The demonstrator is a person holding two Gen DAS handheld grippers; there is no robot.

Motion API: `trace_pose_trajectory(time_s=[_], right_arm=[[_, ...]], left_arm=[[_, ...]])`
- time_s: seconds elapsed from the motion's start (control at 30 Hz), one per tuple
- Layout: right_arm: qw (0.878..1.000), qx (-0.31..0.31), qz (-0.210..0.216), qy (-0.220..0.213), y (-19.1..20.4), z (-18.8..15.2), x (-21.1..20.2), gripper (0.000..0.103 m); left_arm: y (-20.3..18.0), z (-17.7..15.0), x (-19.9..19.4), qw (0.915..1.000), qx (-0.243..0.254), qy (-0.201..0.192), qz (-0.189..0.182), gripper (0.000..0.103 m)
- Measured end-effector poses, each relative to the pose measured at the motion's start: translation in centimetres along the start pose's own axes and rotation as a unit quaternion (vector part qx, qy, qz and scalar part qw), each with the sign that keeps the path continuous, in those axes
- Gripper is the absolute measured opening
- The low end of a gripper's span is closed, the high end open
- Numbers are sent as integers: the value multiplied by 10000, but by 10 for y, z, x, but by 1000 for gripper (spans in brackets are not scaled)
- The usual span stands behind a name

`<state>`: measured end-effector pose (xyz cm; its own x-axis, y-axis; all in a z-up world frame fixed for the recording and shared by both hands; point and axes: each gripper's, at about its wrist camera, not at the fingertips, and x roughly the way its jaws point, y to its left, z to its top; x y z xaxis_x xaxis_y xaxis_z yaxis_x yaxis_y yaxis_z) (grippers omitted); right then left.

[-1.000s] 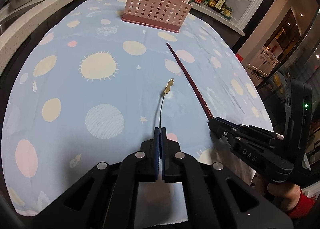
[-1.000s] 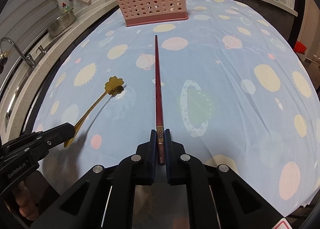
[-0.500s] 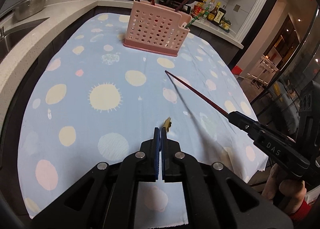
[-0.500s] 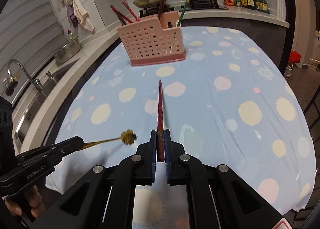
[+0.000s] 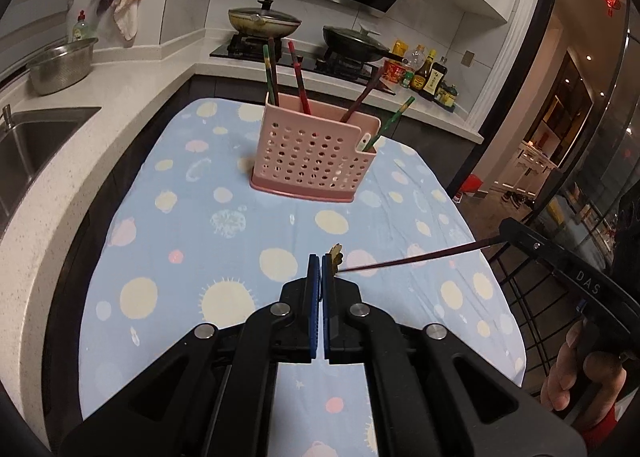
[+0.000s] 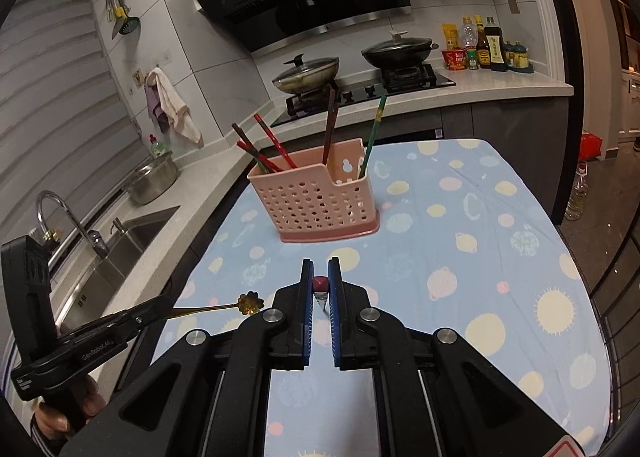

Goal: Organize utensils
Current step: 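Lift the gold spoon with the left tool while the right tool carries the dark-red chopstick, then lower the spoon into the pink caddy with the left tool while the right tool lowers the chopstick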

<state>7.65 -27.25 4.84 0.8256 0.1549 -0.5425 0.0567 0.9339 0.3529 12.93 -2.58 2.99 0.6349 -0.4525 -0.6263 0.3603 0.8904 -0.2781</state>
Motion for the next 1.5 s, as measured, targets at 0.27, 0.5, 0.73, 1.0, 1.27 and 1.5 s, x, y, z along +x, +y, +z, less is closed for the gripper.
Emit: trace_pose_trajectory(time_s=[0.27, 0.5, 0.73, 1.0, 1.27, 1.5], right_arm=[[9988, -23, 78, -481, 0, 52, 6, 7], [9954, -13, 170, -944, 2, 107, 15, 7], [9894, -189, 65, -1440, 12, 164, 32, 7], [9877, -243, -89, -1544, 13, 200, 70, 7], [9887, -357, -241, -1436, 13, 207, 98, 7], [9883, -368, -262, -1457, 14, 216, 113, 7]], left_arm=[[-1, 51, 4, 9990, 294, -333, 62, 1], [0, 109, 15, 9958, 653, -571, 295, 1], [10, 162, 31, 9915, 883, -736, 613, 1], [24, 179, 77, 9924, 864, -471, 735, 1], [32, 191, 90, 9936, 736, -567, 635, 1], [35, 208, 93, 9920, 780, -670, 735, 1]])
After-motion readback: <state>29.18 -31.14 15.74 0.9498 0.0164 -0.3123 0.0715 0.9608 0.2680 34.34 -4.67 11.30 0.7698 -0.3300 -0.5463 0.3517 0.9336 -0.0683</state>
